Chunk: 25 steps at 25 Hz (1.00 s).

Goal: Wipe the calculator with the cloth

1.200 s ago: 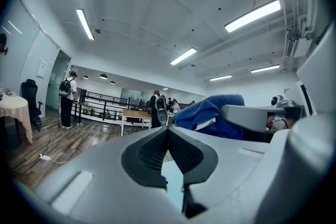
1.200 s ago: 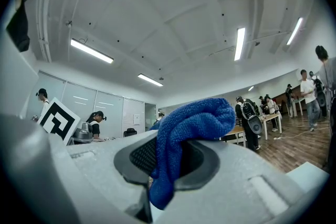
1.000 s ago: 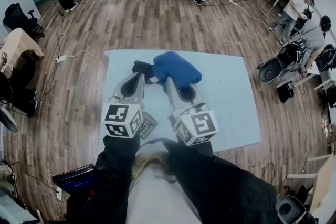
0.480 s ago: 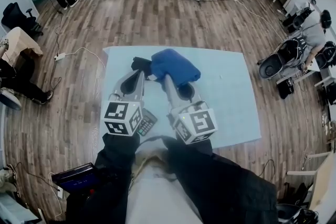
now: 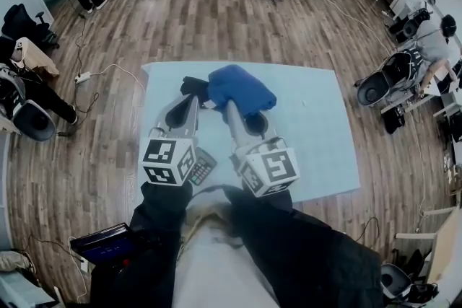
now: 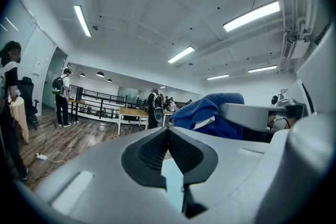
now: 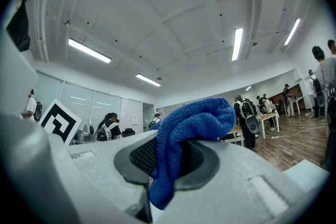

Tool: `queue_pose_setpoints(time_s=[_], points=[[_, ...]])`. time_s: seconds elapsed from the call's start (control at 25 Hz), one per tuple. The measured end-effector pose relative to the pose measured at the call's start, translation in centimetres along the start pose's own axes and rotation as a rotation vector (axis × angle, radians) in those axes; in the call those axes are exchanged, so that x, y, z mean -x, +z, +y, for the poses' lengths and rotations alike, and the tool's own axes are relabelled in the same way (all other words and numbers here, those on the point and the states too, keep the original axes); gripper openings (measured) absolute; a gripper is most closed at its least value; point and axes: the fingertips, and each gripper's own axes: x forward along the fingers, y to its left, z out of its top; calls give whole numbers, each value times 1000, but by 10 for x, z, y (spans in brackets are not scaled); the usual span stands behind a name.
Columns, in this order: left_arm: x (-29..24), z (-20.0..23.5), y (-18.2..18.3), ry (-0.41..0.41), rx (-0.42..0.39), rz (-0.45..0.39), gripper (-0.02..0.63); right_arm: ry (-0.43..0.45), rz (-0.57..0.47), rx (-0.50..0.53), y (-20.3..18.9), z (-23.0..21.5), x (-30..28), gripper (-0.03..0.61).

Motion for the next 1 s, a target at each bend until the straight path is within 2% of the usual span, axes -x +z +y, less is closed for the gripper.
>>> queue_pose_setpoints(time_s=[1.0], points=[[-8, -6, -8, -13, 9, 44, 3, 21, 36, -2, -3, 0, -4, 58]])
